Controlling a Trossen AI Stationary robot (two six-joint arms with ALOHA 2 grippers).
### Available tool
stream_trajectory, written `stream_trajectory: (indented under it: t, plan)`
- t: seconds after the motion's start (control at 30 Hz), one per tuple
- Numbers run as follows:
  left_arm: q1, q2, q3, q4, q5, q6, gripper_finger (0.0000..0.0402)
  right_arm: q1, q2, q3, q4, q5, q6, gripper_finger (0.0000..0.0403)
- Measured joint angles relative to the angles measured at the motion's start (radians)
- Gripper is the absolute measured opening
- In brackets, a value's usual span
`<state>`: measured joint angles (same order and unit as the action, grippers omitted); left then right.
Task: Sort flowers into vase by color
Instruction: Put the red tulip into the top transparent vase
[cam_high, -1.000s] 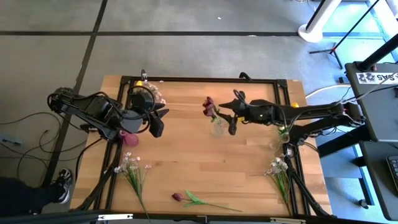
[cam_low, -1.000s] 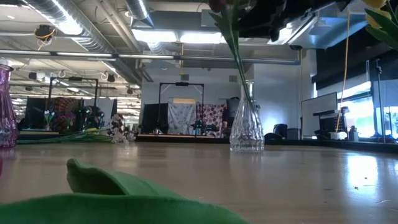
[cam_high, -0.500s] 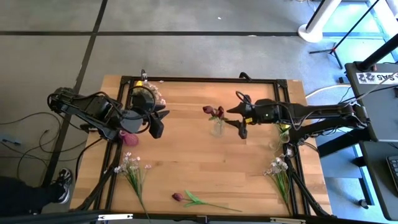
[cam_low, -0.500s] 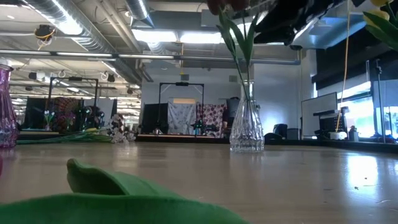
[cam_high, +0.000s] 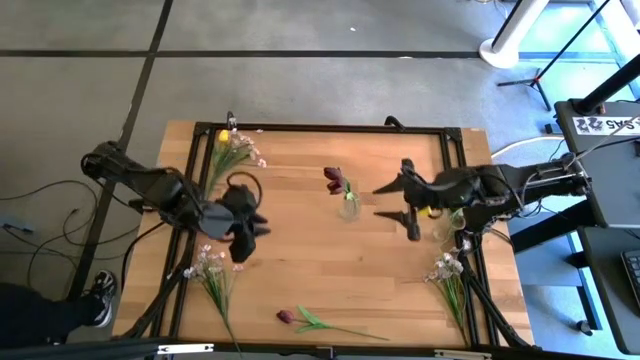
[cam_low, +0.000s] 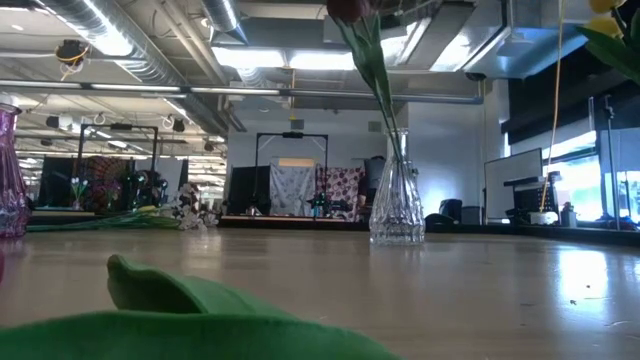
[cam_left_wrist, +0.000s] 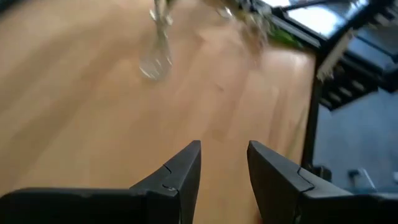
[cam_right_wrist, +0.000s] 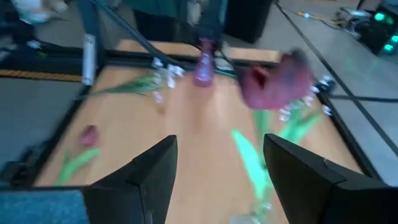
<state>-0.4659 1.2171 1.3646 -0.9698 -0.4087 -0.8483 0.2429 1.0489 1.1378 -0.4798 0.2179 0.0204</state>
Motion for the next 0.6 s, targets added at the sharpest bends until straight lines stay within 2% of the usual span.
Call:
stream_trajectory:
  t: [0.23,0.4,0.6]
  plan:
    - [-0.101,0.0,-0.155,0.167,0.012,-0.043,0.0128,0.151,0.004,0.001,0.003,0.101,0.067,0.0239]
    - [-0.157,0.0,-0.257,0.292,0.012,-0.069,0.0128,0.251,0.036,0.001,0.026,0.112,0.161,0.0239]
    - [-0.213,0.008,-0.289,0.361,0.014,-0.175,0.0128,0.375,0.12,0.001,0.025,0.117,0.268,0.0239]
